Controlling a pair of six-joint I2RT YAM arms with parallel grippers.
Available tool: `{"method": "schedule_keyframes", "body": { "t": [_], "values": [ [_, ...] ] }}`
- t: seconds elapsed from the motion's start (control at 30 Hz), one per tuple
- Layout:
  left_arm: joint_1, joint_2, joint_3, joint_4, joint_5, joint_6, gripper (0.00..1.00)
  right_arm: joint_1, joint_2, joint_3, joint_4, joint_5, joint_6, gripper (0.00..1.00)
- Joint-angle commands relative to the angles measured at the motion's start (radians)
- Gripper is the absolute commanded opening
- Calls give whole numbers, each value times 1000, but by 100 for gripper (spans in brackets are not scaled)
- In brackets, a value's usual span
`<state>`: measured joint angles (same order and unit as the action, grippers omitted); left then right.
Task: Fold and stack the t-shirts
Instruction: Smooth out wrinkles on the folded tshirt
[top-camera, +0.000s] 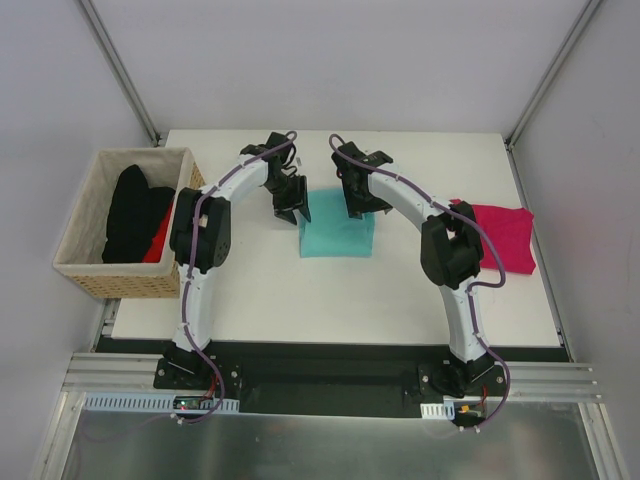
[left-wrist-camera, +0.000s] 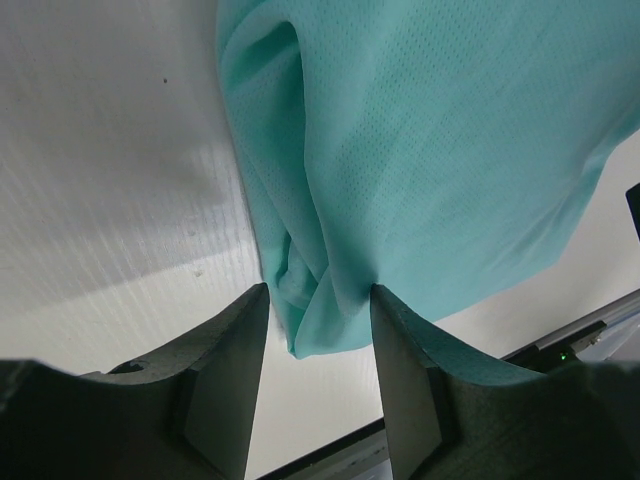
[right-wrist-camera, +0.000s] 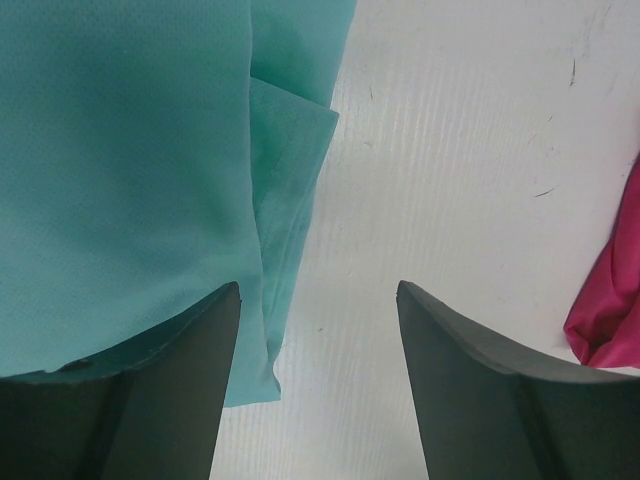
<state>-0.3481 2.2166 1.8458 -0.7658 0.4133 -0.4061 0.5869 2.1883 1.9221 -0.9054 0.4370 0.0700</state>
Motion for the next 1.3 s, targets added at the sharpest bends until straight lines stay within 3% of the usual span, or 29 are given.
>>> {"method": "schedule_keyframes", "body": {
  "t": [0.0, 1.27],
  "values": [
    [-9, 14, 52, -7, 28, -5, 45, -7, -21, 49, -24, 9, -1, 67],
    [43, 94, 76, -10, 61, 6, 45, -22, 54, 126, -64, -64, 20, 67]
  ]
}}
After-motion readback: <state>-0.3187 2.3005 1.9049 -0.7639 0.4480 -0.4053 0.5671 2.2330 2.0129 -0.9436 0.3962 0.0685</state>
